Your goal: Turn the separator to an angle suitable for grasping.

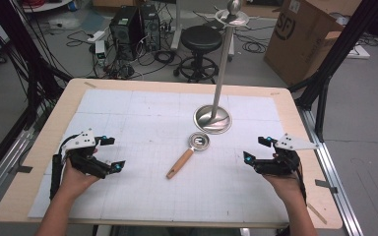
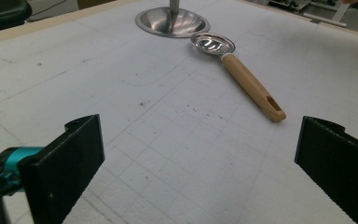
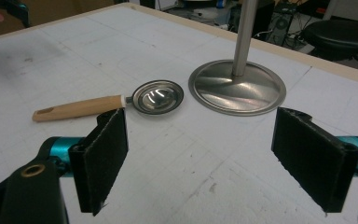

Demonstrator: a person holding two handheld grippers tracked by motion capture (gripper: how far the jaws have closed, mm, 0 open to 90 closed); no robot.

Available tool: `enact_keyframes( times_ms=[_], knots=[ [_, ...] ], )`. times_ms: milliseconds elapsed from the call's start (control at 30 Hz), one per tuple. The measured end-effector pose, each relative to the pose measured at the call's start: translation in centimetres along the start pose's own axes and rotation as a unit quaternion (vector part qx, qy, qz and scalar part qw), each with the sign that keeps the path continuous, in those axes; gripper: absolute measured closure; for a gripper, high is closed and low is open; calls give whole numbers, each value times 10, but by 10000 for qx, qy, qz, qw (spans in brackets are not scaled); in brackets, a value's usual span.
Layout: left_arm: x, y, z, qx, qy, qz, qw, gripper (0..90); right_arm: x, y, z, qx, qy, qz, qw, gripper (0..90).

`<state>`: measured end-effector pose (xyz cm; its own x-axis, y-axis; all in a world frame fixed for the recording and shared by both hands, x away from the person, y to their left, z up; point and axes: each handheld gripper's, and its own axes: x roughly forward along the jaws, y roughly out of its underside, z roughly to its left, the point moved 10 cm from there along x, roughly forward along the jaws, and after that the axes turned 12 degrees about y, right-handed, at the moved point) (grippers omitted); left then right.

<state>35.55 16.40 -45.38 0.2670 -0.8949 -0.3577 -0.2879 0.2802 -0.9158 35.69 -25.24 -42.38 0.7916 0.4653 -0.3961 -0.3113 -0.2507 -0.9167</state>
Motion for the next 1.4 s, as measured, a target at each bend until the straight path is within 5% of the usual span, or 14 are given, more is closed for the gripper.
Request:
enact_keyframes(
  times_ms=[233, 833, 1100, 1400],
  knots=[
    [6, 2, -2, 30, 14, 154, 9999, 19, 1, 6, -7, 98, 46, 101, 9999, 175],
    [38, -4, -16, 23, 214, 296, 9993, 19, 3, 11, -7, -109, 171, 257, 9995, 175],
    [58, -6, -17, -127, 264, 301, 9991, 20, 2, 10, -7, -58, 160, 233, 9996, 175],
    [88, -15, -26, 43, 396, 423, 9983, 122, 1, 8, -9, 39, 146, 173, 9997, 175]
  ],
)
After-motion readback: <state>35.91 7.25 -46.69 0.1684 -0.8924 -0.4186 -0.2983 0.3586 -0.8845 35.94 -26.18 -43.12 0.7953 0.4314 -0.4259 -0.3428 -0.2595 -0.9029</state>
